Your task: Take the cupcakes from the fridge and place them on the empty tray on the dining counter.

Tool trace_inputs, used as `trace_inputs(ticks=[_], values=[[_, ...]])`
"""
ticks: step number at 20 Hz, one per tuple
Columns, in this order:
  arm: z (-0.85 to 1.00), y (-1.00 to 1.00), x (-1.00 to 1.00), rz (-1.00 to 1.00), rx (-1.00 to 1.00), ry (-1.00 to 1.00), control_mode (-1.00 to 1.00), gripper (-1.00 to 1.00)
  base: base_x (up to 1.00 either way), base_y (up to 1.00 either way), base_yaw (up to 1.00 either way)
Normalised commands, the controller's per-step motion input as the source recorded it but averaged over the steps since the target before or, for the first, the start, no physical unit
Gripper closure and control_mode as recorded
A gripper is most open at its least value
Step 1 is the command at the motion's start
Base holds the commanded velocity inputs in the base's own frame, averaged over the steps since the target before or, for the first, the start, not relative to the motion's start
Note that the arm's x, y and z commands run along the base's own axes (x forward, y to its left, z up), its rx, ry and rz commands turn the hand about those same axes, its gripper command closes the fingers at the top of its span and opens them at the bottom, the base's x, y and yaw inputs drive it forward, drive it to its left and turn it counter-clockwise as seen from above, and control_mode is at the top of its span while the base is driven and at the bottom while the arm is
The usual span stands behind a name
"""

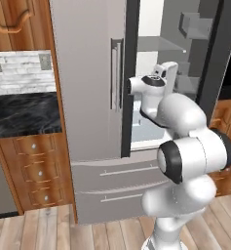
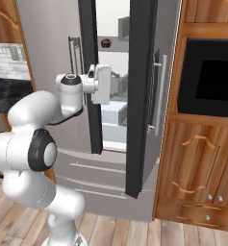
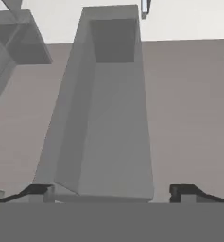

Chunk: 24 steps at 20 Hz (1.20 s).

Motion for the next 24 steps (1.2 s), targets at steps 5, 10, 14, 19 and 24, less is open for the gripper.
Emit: trace_inputs(ticks=[5,10,14,19,24], values=[[-0.19,-1.0,-0.82,-0.13,0.01,-0.05,-1.0,-1.0,0.0,0.0,0.0],[0.66,-0.35,-1.0,0.1,-0.02,-0.7,-1.0,-1.0,0.0,0.0,0.0],[0.38,-0.55,-1.0,0.08,-0.01,-0.48,-1.0,-1.0,0.0,0.0,0.0],[0.49,0.69,-0.82,0.07,-0.05,-0.21,-1.0,-1.0,0.0,0.0,0.0],[0.2,1.0,-0.6,0.02,0.21,-0.44,-1.0,-1.0,0.0,0.0,0.0]])
